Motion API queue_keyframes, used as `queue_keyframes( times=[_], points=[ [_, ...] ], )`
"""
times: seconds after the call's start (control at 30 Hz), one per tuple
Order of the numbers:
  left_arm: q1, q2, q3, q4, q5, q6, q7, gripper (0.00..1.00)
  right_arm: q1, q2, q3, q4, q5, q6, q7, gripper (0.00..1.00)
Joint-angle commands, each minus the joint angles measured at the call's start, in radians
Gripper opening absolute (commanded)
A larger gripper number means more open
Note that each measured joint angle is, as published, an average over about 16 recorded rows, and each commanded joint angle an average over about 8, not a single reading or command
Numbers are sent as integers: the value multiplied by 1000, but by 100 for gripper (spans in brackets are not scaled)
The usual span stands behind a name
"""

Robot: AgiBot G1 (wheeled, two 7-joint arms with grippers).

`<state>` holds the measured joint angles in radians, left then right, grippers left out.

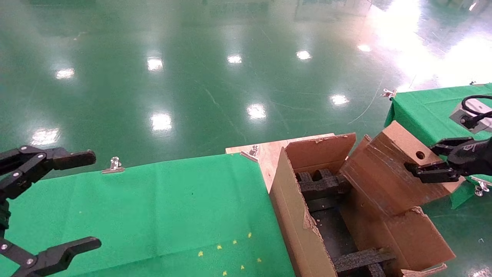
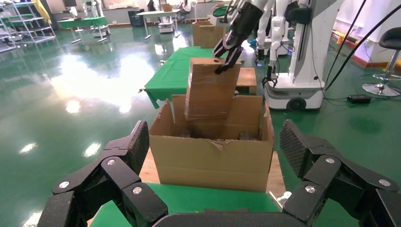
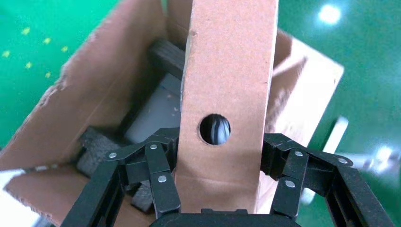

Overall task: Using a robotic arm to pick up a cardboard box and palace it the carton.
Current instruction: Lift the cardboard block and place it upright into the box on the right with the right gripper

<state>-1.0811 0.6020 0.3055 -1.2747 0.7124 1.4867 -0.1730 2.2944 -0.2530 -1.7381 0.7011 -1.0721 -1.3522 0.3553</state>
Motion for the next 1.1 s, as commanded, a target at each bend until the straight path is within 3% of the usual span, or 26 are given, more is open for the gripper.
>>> queue_keyframes(
  times=[0.03, 0.27, 0.47, 0.87, 1.1],
  points=[
    [0, 0, 0, 0, 0, 0, 0, 100, -13, 11, -8, 0, -1, 29, 69, 0],
    [0, 0, 0, 0, 0, 0, 0, 100, -58, 78, -35, 134, 6, 156, 302, 0],
    [0, 0, 1, 0, 0, 0, 0, 100, -83, 118, -60, 273, -39, 255, 434, 0],
    [0, 0, 1, 1, -1, -1, 1, 100, -109, 116, -91, 364, -88, 320, 495, 0],
    [0, 0, 1, 1, -1, 0, 1, 100, -159, 106, -124, 391, -99, 408, 568, 0]
  ],
)
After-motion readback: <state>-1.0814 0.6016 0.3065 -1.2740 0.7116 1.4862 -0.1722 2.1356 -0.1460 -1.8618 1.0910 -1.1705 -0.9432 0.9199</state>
